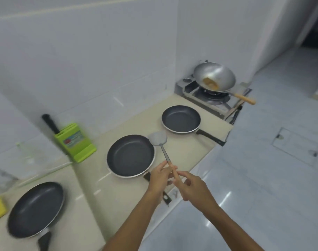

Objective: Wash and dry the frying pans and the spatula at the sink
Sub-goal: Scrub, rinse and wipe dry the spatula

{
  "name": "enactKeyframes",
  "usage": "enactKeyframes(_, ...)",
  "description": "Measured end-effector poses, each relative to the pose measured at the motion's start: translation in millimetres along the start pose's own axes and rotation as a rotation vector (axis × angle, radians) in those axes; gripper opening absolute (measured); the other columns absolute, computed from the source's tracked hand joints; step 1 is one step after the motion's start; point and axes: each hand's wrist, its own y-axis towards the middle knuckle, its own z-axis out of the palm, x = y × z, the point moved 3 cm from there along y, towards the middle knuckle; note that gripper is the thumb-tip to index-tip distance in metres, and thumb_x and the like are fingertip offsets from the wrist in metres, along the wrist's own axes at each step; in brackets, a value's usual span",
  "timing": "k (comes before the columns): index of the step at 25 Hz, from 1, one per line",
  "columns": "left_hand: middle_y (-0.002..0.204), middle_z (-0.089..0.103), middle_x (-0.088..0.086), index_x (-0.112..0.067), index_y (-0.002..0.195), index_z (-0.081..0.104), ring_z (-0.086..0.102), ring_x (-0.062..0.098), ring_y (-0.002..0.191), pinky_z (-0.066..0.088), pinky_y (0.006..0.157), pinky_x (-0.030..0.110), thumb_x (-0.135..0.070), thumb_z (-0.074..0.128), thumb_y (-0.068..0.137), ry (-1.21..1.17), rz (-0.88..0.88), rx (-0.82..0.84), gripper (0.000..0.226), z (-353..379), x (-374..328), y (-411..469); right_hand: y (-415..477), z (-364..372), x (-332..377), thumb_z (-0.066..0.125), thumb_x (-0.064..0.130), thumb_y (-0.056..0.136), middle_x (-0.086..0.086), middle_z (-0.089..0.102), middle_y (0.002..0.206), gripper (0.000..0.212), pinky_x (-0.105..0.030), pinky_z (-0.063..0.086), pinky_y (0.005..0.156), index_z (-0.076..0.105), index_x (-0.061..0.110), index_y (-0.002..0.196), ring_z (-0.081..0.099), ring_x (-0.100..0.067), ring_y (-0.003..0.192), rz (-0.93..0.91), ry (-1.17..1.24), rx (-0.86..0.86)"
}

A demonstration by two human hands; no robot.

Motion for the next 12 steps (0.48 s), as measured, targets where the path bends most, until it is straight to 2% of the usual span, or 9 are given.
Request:
enactKeyframes(2,0.104,0.080,-0.004,-0.033,0.116,0.062,0.077,0.017,0.095,0.057,0.095,0.045,-0.023,0.059,0.102,0.031,-0.016,0.023,0.017,42,-11,35,31,-42,-12,0.053,0.055,0.099,0.007,0.069,0.071,0.029,-0.026,0.059,0.073,0.065,0.041,0.121,0.068,-0.011,0.067,0.024,-0.007,-0.016)
enactKeyframes(7,0.104,0.080,-0.002,-0.032,0.099,0.067,0.075,0.018,0.093,0.055,0.091,0.041,-0.021,0.057,0.101,0.095,-0.039,0.007,0.015,101,-41,133,134,-106,-39,0.056,0.052,0.097,0.004,0.066,0.062,0.032,-0.027,0.058,0.068,0.069,0.037,0.121,0.063,-0.006,0.057,0.048,-0.004,-0.026)
enactKeyframes(10,0.104,0.079,0.002,-0.019,0.104,0.071,0.074,0.016,0.089,0.053,0.086,0.038,-0.022,0.059,0.099,0.101,-0.061,-0.005,0.014,120,-45,209,208,-131,-53,0.056,0.050,0.098,0.000,0.070,0.069,0.030,-0.029,0.062,0.064,0.070,0.035,0.119,0.068,-0.014,0.063,0.034,0.006,-0.009)
enactKeyframes(12,0.103,0.079,0.003,-0.017,0.112,0.072,0.075,0.017,0.090,0.055,0.084,0.035,-0.023,0.060,0.099,0.079,-0.106,-0.030,0.019,130,-43,257,250,-143,-60,0.055,0.048,0.099,-0.001,0.071,0.075,0.020,-0.033,0.064,0.064,0.068,0.039,0.111,0.070,-0.020,0.071,0.041,-0.005,0.015)
